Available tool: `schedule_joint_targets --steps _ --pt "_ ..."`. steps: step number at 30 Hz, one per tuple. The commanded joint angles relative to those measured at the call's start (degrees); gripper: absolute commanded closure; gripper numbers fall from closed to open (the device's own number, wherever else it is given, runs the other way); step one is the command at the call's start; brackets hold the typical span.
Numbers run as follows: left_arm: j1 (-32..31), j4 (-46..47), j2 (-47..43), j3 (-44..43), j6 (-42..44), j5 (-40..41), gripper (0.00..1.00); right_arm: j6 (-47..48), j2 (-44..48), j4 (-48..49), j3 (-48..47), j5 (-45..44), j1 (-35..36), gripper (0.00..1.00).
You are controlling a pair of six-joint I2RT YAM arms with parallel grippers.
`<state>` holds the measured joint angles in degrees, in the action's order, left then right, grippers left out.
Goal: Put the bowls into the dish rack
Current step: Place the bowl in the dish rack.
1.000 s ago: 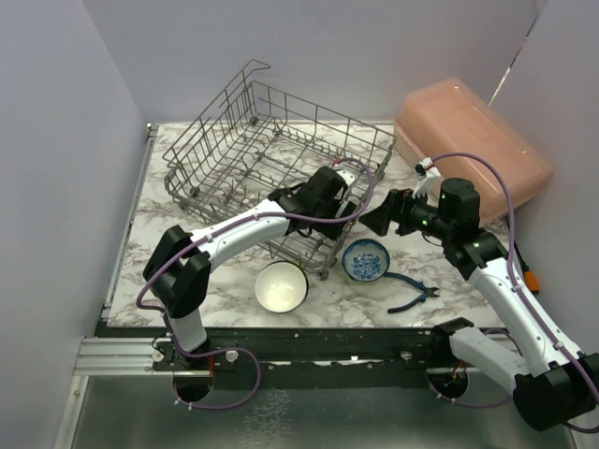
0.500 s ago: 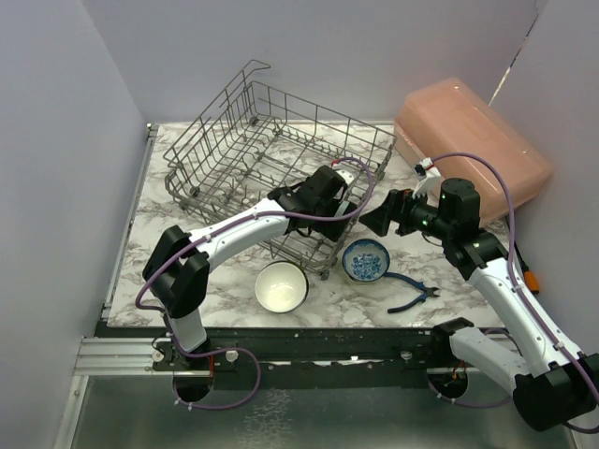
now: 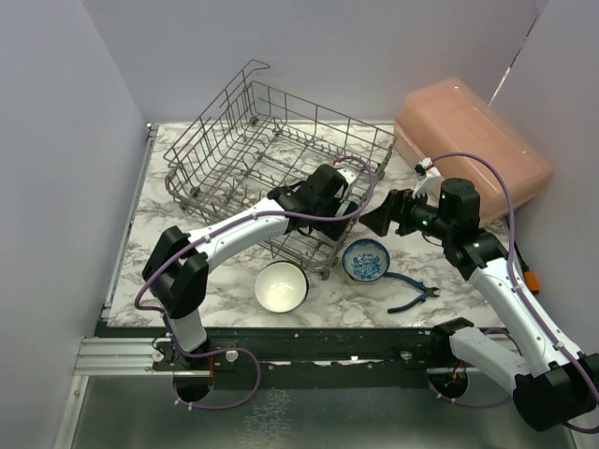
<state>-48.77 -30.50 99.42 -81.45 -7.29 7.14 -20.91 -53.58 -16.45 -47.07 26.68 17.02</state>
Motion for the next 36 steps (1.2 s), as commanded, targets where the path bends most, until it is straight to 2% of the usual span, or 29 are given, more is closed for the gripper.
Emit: schedule_joint_targets --steps 1,10,21,23,27,36 --pt "-0.48 4.57 -0.89 -2.57 0.65 -2.11 0.07 0.69 -0.03 0.7 -0.48 1.62 -0.23 0.05" --pt "-0.5 6.72 -0.89 -2.57 1.36 -6.16 0.17 0.69 -0.13 0.28 -0.67 1.64 -0.23 0.05" --pt "-0.43 6.97 -0.28 0.3 1.58 -1.01 0.28 0.69 -0.37 0.37 -0.64 1.49 -0.17 0.05" --pt "-0.36 6.92 -0.28 0.92 1.62 0.11 0.28 0.54 -0.38 0.34 -0.72 1.52 -0.18 0.05" --pt "-0.42 6.95 0.1 1.87 2.03 0.68 0.17 0.52 -0.71 0.57 -0.73 1.69 -0.23 0.05" --pt "-0.47 7.19 1.04 2.17 2.73 0.5 0.16 0.21 -1.18 0.94 -0.48 2.04 -0.23 0.05"
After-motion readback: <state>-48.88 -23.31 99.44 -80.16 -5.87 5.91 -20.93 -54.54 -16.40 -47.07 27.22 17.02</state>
